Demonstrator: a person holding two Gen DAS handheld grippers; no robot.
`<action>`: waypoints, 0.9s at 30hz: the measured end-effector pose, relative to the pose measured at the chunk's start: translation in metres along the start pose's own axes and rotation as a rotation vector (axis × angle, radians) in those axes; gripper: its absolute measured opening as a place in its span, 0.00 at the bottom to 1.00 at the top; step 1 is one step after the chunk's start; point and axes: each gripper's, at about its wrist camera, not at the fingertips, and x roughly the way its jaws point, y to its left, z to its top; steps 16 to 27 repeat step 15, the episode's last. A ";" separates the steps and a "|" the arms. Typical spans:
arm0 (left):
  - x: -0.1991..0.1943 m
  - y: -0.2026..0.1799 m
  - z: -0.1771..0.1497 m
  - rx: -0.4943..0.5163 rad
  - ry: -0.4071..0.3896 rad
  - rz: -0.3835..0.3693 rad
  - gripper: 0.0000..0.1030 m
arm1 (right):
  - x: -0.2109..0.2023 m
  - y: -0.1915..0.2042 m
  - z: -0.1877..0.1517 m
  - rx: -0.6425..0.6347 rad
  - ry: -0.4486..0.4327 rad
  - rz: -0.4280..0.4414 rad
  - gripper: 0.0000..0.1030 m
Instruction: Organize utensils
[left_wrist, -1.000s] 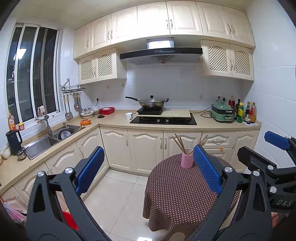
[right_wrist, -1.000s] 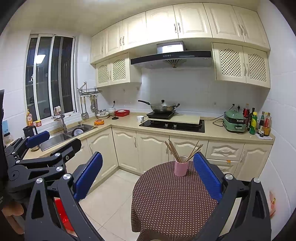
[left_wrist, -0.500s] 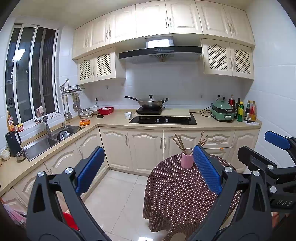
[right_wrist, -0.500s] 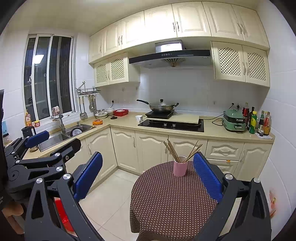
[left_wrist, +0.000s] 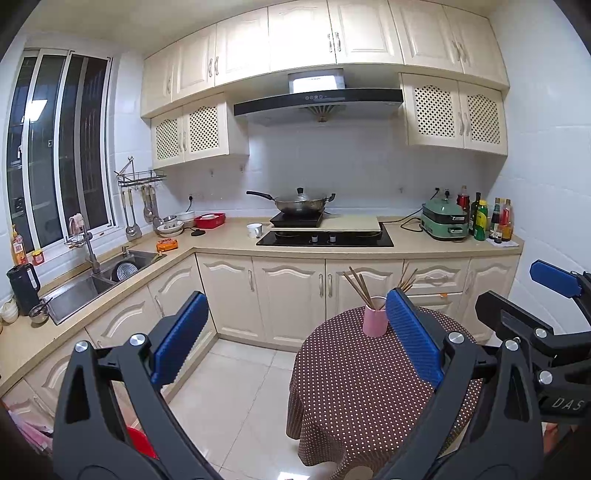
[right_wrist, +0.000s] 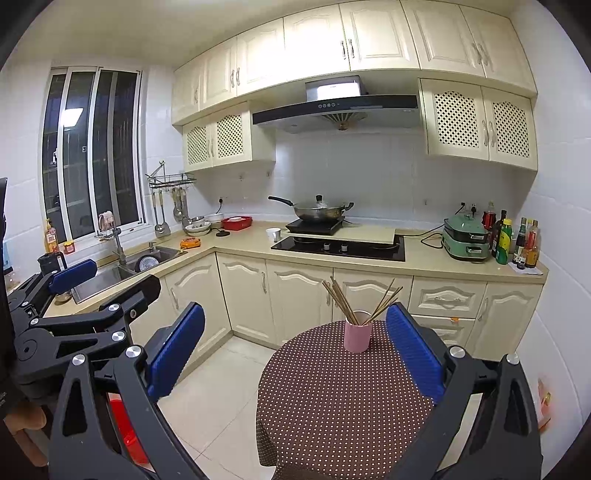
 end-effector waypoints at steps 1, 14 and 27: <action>0.003 0.001 0.000 0.000 0.002 -0.001 0.92 | 0.002 0.000 0.000 0.000 0.001 -0.001 0.92; 0.041 0.011 -0.004 0.006 0.046 -0.021 0.93 | 0.030 0.006 -0.003 0.015 0.040 -0.021 0.92; 0.045 0.011 -0.004 0.006 0.052 -0.024 0.93 | 0.034 0.006 -0.003 0.017 0.045 -0.024 0.92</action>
